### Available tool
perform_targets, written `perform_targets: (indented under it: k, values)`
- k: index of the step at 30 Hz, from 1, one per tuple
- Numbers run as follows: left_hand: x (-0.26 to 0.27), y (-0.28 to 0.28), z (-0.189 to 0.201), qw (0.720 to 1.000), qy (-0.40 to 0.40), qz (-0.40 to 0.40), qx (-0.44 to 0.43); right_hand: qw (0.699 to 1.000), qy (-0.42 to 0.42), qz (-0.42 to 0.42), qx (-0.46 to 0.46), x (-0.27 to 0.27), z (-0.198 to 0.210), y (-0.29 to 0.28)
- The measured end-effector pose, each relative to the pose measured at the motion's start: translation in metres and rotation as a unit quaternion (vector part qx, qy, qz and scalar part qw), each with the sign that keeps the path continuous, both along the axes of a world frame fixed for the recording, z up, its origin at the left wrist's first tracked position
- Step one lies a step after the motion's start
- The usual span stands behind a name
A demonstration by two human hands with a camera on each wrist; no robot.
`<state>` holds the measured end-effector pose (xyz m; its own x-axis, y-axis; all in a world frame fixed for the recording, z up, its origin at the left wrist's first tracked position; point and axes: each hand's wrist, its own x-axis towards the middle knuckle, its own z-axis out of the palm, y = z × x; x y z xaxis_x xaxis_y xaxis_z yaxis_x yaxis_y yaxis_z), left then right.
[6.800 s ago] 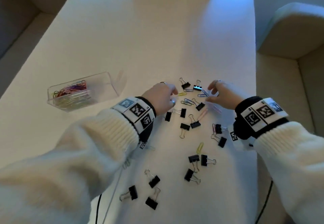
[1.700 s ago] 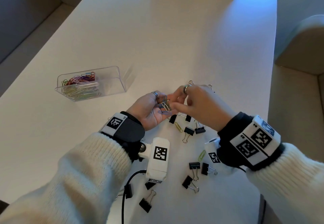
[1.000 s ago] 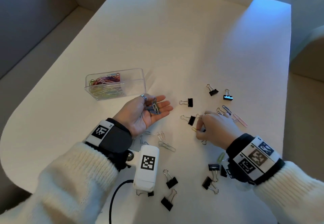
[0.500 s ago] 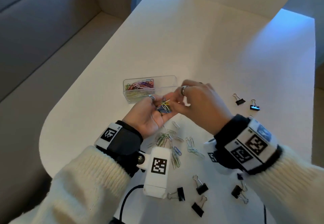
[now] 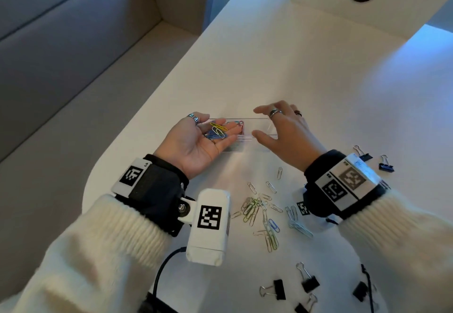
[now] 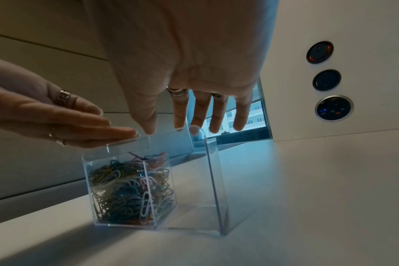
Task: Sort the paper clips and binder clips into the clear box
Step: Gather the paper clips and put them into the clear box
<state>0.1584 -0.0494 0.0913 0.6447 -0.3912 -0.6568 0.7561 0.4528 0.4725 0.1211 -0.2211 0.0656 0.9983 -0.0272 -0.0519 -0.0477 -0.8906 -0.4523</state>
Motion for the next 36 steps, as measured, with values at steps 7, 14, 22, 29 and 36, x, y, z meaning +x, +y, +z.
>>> perform_targets:
  k: [7,14,22,29,36]
  values:
    - [0.002,0.001,0.006,0.999,0.02,0.009,-0.033,0.997,0.024,0.07,0.0,0.006,-0.001,0.009]
    - [0.002,0.011,0.011,1.0,0.004,0.012,-0.024,0.994,0.035,0.105,-0.007,0.012,-0.007,0.018]
    - [-0.001,0.02,0.01,0.96,-0.189,-0.048,0.202,0.996,0.024,0.086,0.004,0.012,-0.011,0.011]
    - [0.007,0.01,-0.025,0.669,-0.446,-0.271,0.53,1.0,-0.026,-0.009,0.003,0.006,-0.003,-0.012]
    - [0.019,0.011,-0.05,0.62,-0.481,-0.297,0.544,0.985,0.094,0.089,-0.11,0.009,0.009,-0.017]
